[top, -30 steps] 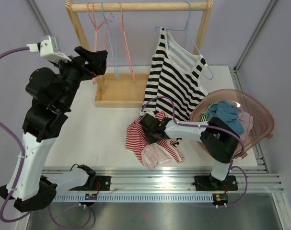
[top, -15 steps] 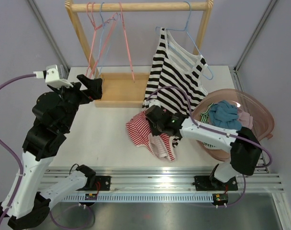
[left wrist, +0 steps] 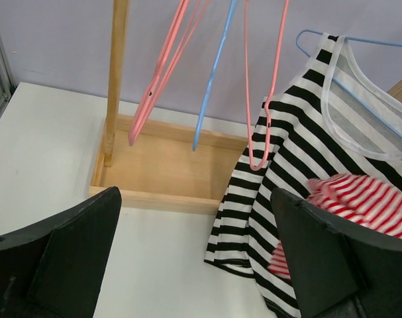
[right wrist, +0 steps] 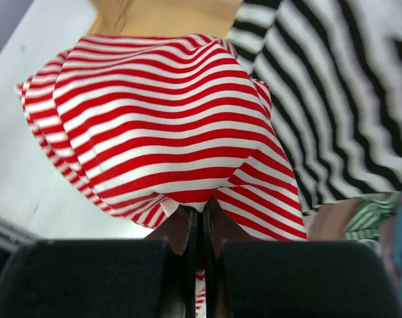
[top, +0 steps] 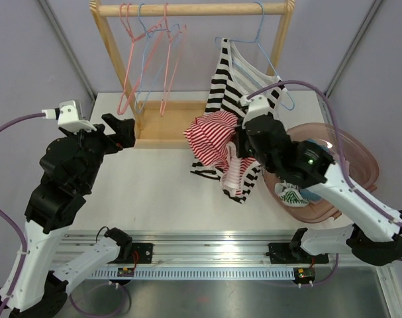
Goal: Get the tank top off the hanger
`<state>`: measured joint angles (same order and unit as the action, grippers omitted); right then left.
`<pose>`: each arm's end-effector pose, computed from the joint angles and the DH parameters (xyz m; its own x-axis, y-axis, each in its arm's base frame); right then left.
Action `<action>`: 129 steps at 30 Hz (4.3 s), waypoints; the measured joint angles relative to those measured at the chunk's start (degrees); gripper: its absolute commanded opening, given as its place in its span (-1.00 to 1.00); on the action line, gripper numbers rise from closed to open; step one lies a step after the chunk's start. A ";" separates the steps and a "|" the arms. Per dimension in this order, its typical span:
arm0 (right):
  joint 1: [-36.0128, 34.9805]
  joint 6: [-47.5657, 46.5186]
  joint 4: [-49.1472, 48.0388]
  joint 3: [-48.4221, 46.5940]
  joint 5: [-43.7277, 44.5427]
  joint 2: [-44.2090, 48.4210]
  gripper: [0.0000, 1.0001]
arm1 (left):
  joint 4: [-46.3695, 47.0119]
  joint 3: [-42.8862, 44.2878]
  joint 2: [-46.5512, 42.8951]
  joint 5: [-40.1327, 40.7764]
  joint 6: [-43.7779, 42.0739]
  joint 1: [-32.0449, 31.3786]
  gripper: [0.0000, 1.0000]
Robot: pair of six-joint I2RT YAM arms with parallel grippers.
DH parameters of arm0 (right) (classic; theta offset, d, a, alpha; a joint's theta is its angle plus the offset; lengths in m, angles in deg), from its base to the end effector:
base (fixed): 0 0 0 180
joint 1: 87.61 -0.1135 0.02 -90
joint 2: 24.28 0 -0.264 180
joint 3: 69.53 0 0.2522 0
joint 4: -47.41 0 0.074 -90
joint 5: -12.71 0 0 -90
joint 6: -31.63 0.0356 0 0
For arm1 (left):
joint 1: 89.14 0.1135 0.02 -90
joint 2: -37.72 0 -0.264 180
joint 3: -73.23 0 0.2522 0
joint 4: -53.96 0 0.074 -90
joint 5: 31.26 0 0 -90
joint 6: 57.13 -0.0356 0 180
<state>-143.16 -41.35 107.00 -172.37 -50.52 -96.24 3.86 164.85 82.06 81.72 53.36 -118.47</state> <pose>0.1532 0.1950 0.4431 -0.4099 -0.1356 -0.9020 -0.4108 0.9104 0.0498 0.1018 -0.0412 0.4780 -0.0790 -0.3252 -0.9423 0.0890 0.9392 -0.3316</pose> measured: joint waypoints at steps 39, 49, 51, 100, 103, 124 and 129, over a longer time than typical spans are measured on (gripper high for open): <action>54.18 5.73 1.33 20.06 5.07 -12.35 0.98 | 3.45 15.76 16.31 -15.41 2.21 -7.78 0.98; 54.18 7.28 1.09 18.93 6.64 7.76 0.99 | 3.34 18.18 24.20 -9.46 2.23 -15.02 0.98; 54.18 6.75 0.33 16.65 6.10 12.50 0.99 | 3.50 18.29 25.53 -8.81 2.25 -16.44 0.98; 53.22 6.82 9.62 17.09 -37.42 43.01 0.99 | 32.63 63.93 83.76 7.06 1.38 -22.40 -0.38; 53.18 6.80 9.62 17.09 -37.55 43.01 0.99 | 31.30 63.80 83.56 7.58 0.90 -21.55 -0.48; 53.05 6.80 9.38 17.09 -38.51 42.91 0.99 | 22.14 53.53 69.02 3.10 2.34 -17.99 -1.00; 53.05 6.80 9.35 17.09 -38.51 42.84 0.99 | 22.49 49.48 63.63 0.66 3.52 -16.70 -1.00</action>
<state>-90.12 -34.55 116.35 -155.28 -89.03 -53.40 26.35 214.34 145.69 82.38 56.88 -135.16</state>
